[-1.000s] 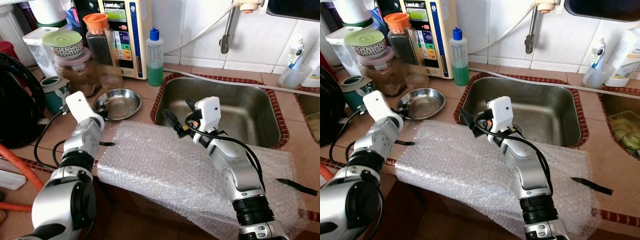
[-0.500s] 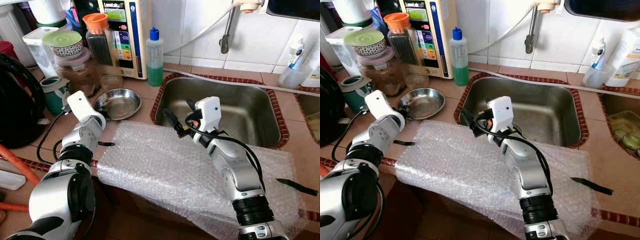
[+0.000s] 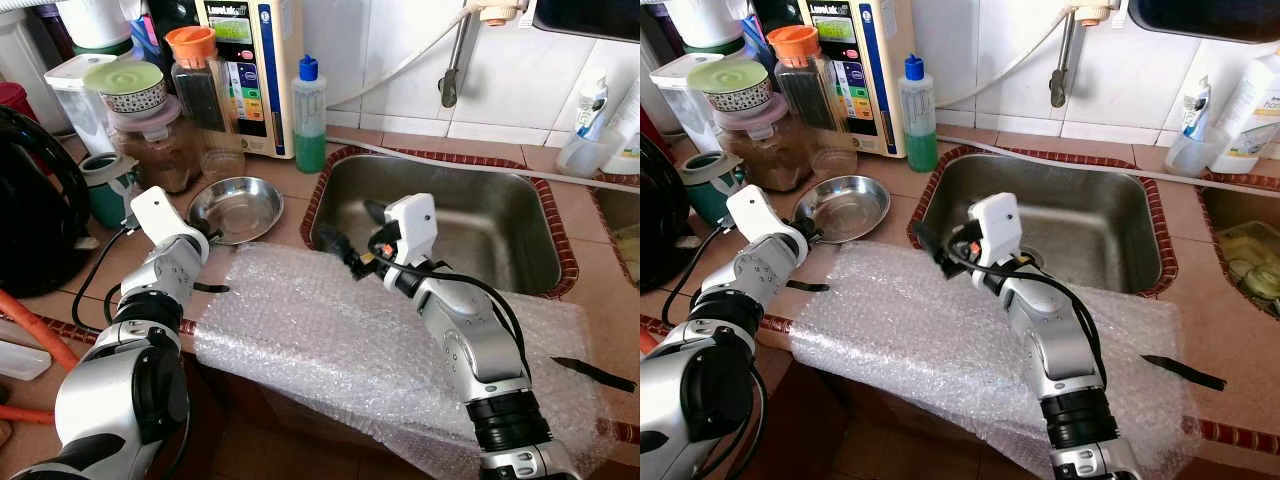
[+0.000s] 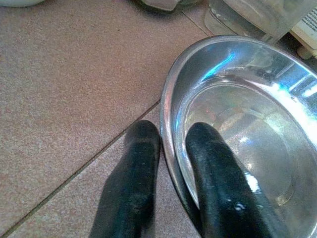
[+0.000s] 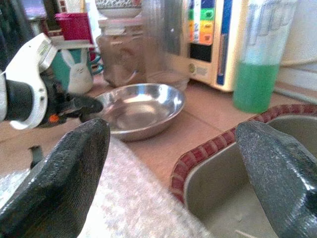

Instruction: Kitchen organization

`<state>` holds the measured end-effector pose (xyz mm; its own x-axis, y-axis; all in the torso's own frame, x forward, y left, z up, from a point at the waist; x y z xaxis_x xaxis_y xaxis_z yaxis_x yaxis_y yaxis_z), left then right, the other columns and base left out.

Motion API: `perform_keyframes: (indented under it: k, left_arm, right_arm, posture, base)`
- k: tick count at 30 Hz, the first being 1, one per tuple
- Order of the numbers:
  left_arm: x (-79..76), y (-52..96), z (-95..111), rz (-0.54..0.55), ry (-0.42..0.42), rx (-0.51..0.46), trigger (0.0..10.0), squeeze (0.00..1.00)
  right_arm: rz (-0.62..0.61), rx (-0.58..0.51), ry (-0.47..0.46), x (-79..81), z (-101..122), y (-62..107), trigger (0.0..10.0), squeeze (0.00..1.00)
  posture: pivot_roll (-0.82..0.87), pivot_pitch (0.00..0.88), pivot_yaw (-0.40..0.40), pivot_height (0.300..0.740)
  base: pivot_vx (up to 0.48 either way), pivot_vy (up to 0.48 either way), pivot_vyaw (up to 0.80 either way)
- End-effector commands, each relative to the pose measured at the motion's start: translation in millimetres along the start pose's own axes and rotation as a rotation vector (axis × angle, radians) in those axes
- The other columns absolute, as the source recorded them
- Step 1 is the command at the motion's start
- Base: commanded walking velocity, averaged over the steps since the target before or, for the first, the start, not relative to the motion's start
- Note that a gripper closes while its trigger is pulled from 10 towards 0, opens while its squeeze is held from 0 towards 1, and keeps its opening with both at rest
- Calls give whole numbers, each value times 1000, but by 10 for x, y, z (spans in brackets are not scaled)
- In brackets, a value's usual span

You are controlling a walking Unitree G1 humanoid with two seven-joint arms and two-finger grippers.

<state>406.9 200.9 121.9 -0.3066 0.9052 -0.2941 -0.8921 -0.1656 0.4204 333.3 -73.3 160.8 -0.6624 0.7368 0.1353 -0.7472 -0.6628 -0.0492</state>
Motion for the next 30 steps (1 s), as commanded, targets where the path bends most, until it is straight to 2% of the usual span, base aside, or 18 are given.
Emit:
perform_keyframes:
  k: [1,12,14,16,23,25,27,28,30]
  left_arm:
    - [85,-5,-54,24,-25,14,0,0]
    - [89,-1,13,6,-51,-54,0,0]
    - [92,6,71,-1,-69,-105,0,0]
    - [91,16,147,-11,-130,-155,0,0]
    - [89,35,222,-19,-189,-224,0,0]
    - [15,79,334,-66,-178,-335,0,0]
    - [-10,95,364,-81,-183,-368,0,0]
    - [-66,121,398,-110,-230,-410,0,0]
    - [-156,166,435,-162,-238,-473,0,0]
  right_arm:
    - [34,3,-4,52,13,6,10000,0]
    - [64,25,-4,92,-20,27,10000,0]
    - [68,28,-4,98,-24,30,10000,0]
    - [69,32,-2,100,-34,29,10000,0]
    - [71,41,-1,113,-55,19,10000,0]
    - [74,47,-1,115,-68,22,10000,0]
    - [75,49,-2,114,-71,22,10000,0]
    - [79,55,-5,117,-82,23,10000,0]
    - [88,64,-8,129,-102,26,10000,0]
  posture:
    - [44,0,66,740]
    - [43,0,67,740]
    - [43,0,67,740]
    - [43,0,67,740]
    - [50,0,64,740]
    - [51,0,63,740]
    - [51,0,63,740]
    - [52,0,61,740]
    - [52,0,61,740]
  base:
    - [0,0,0]
    - [0,0,0]
    - [0,0,0]
    - [0,0,0]
    - [0,0,0]
    - [0,0,0]
    - [0,0,0]
    - [0,0,0]
    - [0,0,0]
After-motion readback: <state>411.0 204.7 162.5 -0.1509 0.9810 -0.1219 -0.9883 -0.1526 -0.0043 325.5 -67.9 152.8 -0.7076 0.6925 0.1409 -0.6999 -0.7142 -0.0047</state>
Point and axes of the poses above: a point about 5 cm out from each wrist's last joint towards the gripper, its own y axis pointing back from the gripper into the wrist, its own z axis along the axis of the wrist's last joint, x = y × z, the point moved 2 cm from there along -y, pointing out of the wrist towards the gripper, and after that the axes turned 8 degrees about -y, right-handed, at the moved point
